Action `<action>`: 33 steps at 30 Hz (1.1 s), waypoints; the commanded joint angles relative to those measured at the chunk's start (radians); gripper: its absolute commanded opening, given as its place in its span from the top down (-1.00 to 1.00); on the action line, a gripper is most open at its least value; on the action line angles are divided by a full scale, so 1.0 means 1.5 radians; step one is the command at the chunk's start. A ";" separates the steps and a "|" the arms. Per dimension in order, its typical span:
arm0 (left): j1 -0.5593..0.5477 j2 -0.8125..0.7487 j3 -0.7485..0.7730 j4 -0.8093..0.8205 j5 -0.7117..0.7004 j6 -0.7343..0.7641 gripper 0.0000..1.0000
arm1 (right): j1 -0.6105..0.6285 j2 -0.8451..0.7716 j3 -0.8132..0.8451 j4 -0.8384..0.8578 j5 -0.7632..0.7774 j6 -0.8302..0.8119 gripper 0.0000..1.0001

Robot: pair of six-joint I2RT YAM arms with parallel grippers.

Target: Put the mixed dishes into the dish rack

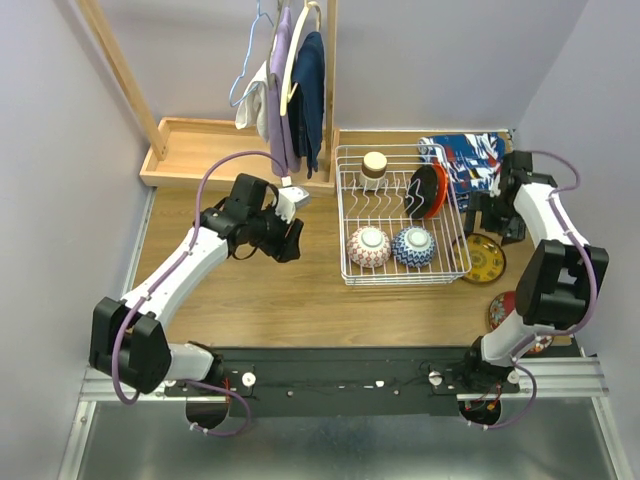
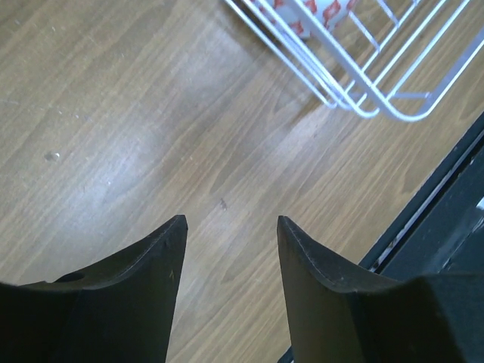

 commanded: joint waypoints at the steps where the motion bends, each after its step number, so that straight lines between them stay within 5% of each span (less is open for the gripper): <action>1: 0.005 0.018 0.011 -0.101 0.004 0.108 -0.20 | -0.061 -0.033 -0.102 0.057 -0.080 -0.019 -0.96; 11: 0.010 0.050 0.036 -0.167 -0.011 0.142 -0.22 | -0.098 -0.041 -0.185 0.159 -0.029 0.010 -0.88; 23: 0.010 0.076 0.049 -0.172 -0.025 0.142 -0.22 | -0.179 0.043 -0.185 0.203 -0.087 0.025 -0.84; 33: 0.010 0.084 0.045 -0.168 -0.042 0.147 -0.22 | -0.180 0.132 -0.181 0.172 -0.270 0.022 -0.33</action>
